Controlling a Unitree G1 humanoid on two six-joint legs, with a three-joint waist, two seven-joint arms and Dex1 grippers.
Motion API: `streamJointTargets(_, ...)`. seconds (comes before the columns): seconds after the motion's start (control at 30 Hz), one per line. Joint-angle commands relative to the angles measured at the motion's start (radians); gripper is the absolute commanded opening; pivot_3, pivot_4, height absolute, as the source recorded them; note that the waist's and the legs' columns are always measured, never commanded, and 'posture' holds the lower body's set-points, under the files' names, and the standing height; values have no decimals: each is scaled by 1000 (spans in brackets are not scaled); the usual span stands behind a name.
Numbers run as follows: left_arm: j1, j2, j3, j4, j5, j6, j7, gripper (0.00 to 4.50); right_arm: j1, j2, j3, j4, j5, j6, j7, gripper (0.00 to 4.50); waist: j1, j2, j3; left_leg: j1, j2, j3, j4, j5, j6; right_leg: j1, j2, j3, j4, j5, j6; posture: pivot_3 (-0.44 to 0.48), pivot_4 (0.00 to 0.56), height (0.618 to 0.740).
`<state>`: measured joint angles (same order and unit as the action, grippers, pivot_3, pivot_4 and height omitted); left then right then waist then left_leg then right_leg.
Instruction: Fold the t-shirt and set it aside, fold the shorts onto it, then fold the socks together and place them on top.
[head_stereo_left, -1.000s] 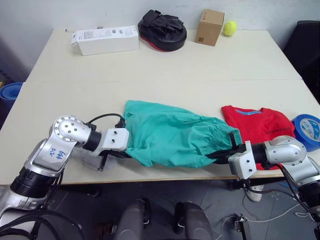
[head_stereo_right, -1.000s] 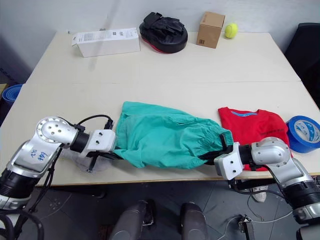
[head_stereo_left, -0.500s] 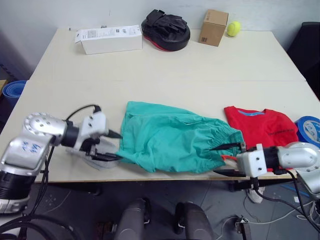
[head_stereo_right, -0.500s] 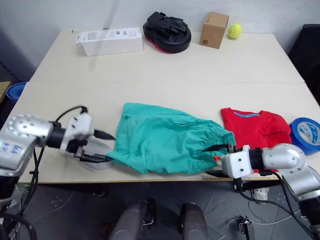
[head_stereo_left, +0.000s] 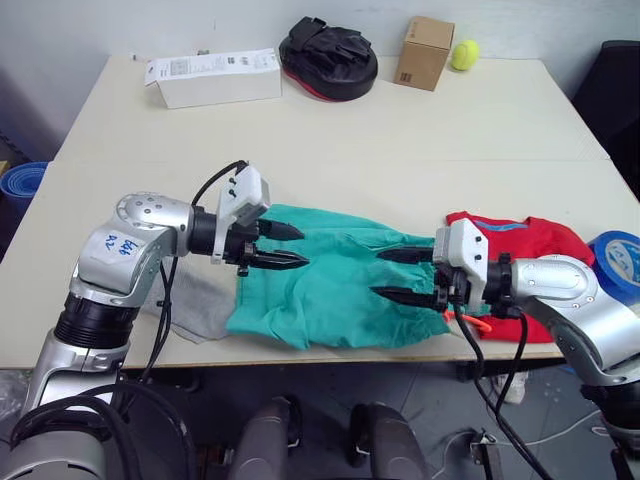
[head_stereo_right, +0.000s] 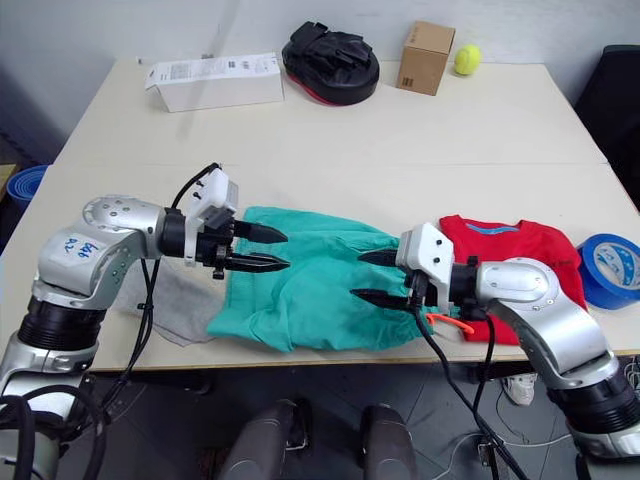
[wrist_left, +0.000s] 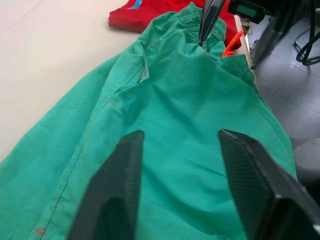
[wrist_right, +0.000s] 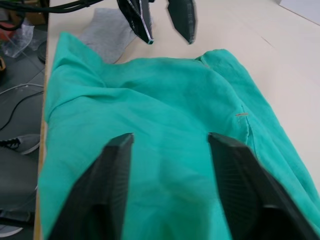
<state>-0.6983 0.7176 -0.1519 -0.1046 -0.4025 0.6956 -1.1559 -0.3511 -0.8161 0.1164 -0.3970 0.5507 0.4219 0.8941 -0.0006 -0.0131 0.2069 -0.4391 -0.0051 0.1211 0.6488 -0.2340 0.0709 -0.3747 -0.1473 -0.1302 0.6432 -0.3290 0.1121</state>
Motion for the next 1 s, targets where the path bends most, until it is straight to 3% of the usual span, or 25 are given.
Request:
streamJointTargets(0.03, 21, 34, -48, -12, 32, -20, -35, 934, -30, 28, 1, -9, -33, 6, -10, 1063, 0, 0, 0, 0, 0, 0, 0, 0, 0, 0, 0, 0, 0, 0, 0, 0, 150, 740)
streamJointTargets(0.13, 47, 69, -118, 10, 83, -43, -75, 9, -32, 47, 16, 13, -81, -11, 1, 27, 0, 0, 0, 0, 0, 0, -1, 0, 0, 0, 0, 1, 0, 0, 0, 0, 150, 740)
streamJointTargets(0.23, 47, 71, -160, 54, 127, -75, -88, 9, -29, 59, 24, 18, -109, -19, 14, 27, 3, 0, 0, 0, 0, 0, -1, 0, 0, -1, 0, 1, 0, 0, 0, 0, 150, 740)
streamJointTargets(0.43, -123, -89, -128, 440, 239, -230, 66, 9, 1, 63, 72, 51, -208, -99, 64, 27, 19, 0, 0, -1, 0, 0, 0, 0, 0, -1, 0, 0, -1, 0, 0, 0, 150, 740)
streamJointTargets(0.57, -189, -136, -126, 624, 289, -345, 81, 9, -6, 96, 125, 160, -325, -138, 23, 27, 21, -1, -1, -1, 0, 2, 1, 0, 1, -1, 0, 0, -1, 0, 0, 0, 150, 740)
streamJointTargets(0.83, -184, -133, -131, 709, 370, -452, 71, 9, 11, 168, 130, 318, -470, -174, -96, 27, -1, -1, -1, 1, 0, 1, 0, 1, 0, 0, 0, -2, 2, 0, 0, 0, 150, 740)
streamJointTargets(1.0, -200, -158, -102, 784, 389, -528, 137, 9, 63, 138, -28, 296, -374, -96, -113, 27, 5, -2, -1, 1, 0, 0, 1, 1, 0, 1, -1, -1, 2, 0, 0, 0, 150, 740)
